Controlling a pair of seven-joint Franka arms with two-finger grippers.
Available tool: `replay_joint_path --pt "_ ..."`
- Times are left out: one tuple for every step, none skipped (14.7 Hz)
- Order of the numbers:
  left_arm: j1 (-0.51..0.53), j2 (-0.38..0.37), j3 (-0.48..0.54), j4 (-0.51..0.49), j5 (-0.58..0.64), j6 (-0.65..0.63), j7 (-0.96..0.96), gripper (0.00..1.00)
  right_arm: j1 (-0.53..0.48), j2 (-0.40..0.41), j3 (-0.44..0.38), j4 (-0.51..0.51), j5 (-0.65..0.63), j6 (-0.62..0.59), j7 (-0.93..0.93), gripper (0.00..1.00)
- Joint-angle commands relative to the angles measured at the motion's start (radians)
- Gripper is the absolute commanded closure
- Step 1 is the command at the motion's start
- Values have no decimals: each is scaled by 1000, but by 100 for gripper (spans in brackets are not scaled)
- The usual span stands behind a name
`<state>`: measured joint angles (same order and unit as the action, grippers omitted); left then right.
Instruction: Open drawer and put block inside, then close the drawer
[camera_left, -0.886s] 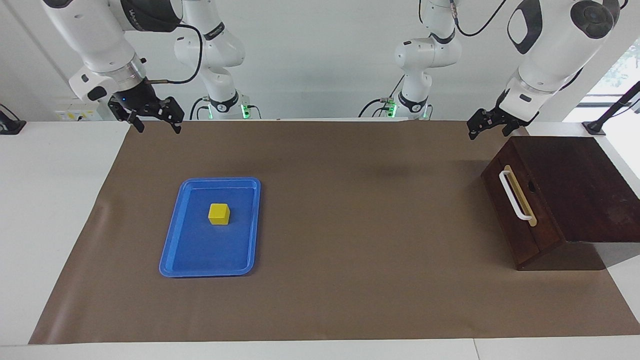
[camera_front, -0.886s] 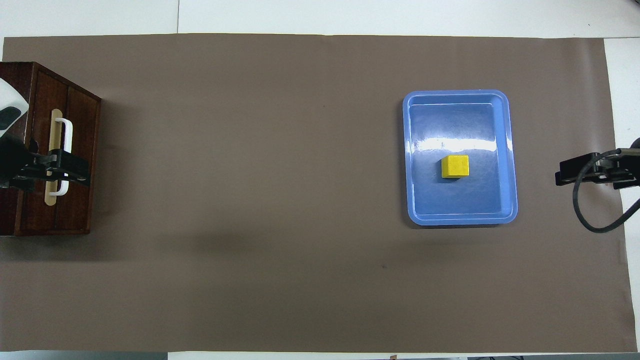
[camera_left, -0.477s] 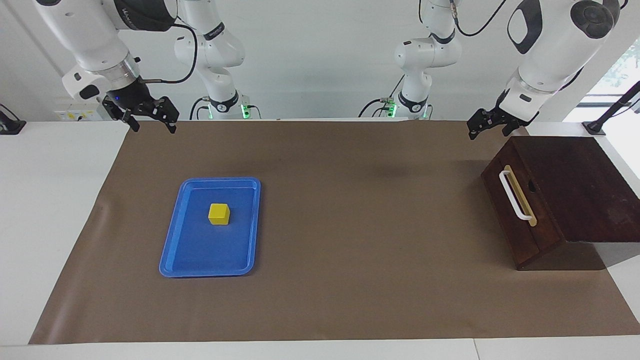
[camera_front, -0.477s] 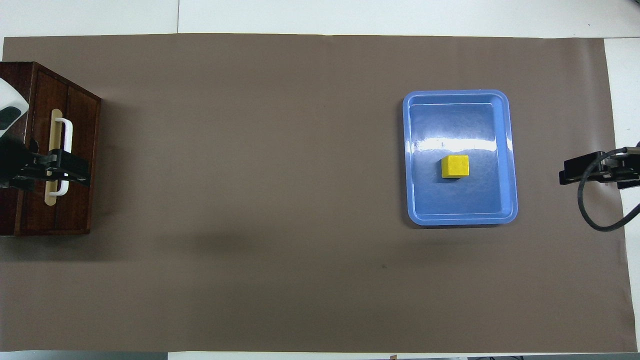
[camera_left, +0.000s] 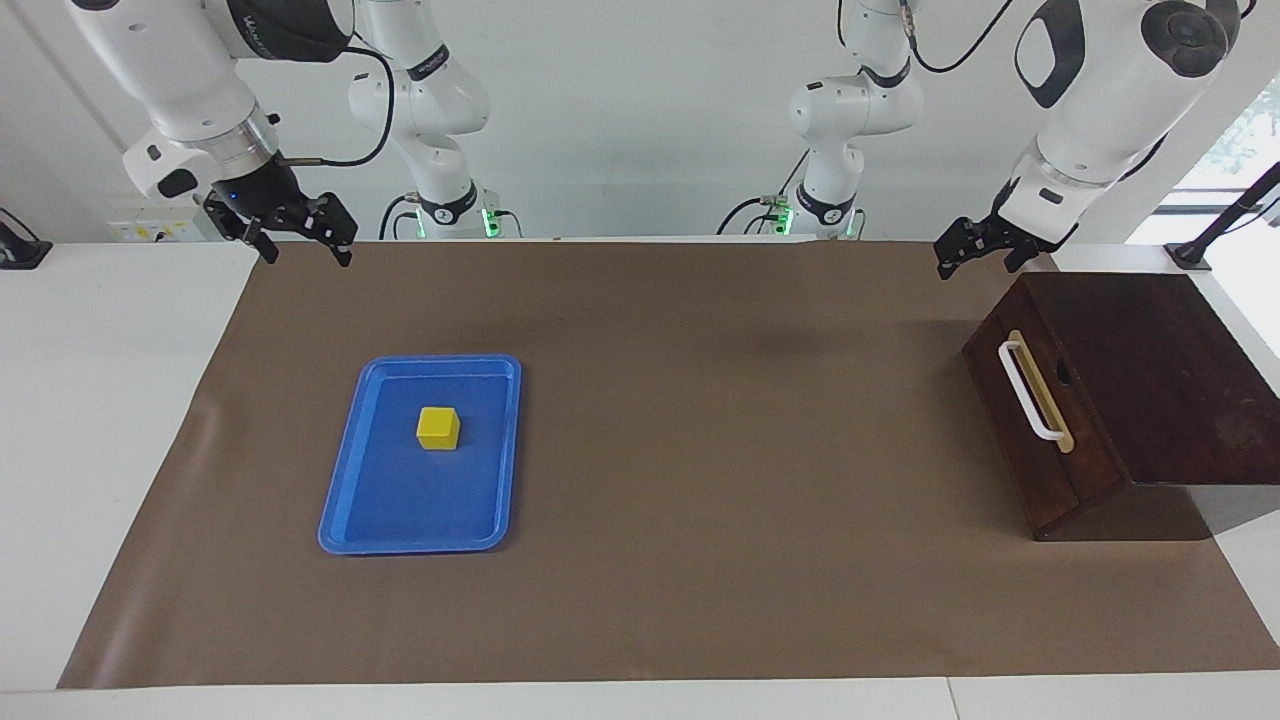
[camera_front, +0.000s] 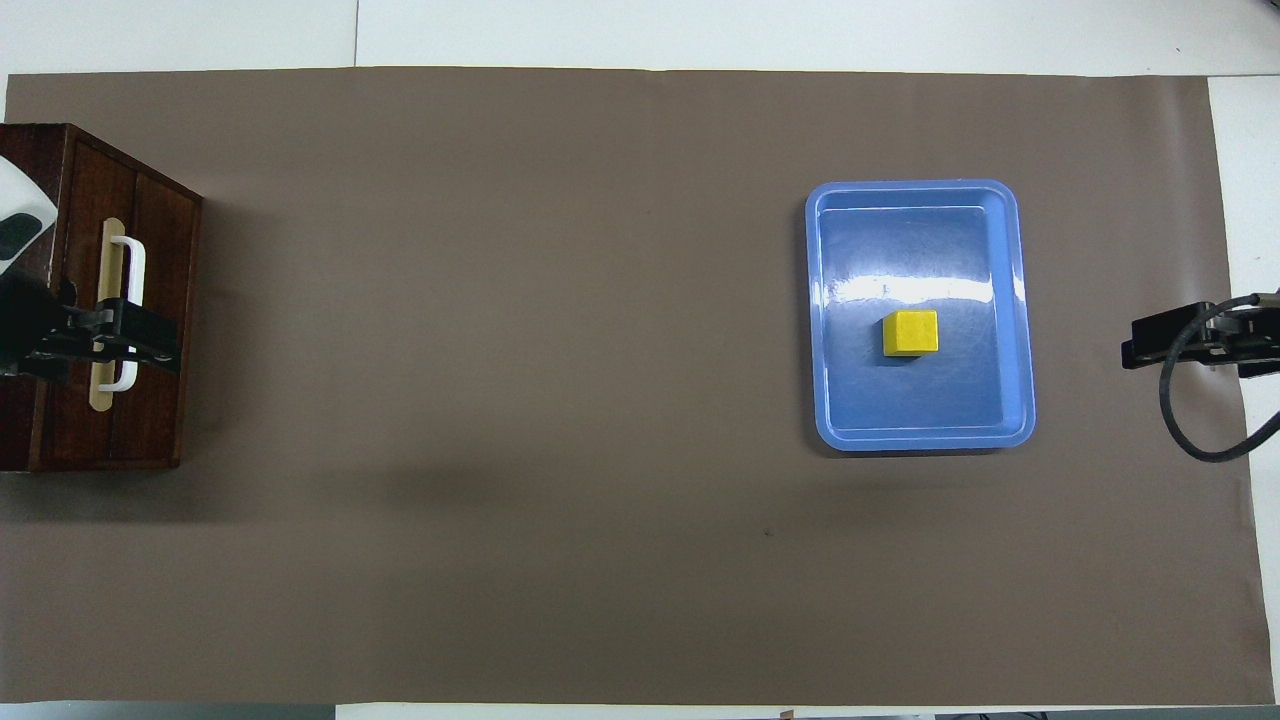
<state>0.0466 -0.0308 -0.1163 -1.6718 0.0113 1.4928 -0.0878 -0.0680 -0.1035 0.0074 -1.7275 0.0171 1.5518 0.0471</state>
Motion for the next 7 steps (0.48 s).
replay_joint_path --pt "6 -21 1 -14 -11 -13 10 0 -32 -4 5 -20 17 51 2 0" --pt "6 -21 1 -12 -11 -13 10 0 -32 -2 5 -26 17 72 61 0" --pt "6 -21 1 -12 -11 -13 10 0 -33 10 6 -24 17 82 167 0" --pt "6 -21 1 -12 -11 -13 10 0 -33 18 6 -32 18 112 285 0" --pt "6 -21 1 -12 -11 -14 10 0 -32 30 6 -38 20 152 400 0" --pt "6 -21 1 -12 -11 -13 10 0 -33 56 8 -37 30 168 490 0" --pt "6 -21 1 -12 -11 -13 10 0 -42 89 5 -29 90 175 569 0"
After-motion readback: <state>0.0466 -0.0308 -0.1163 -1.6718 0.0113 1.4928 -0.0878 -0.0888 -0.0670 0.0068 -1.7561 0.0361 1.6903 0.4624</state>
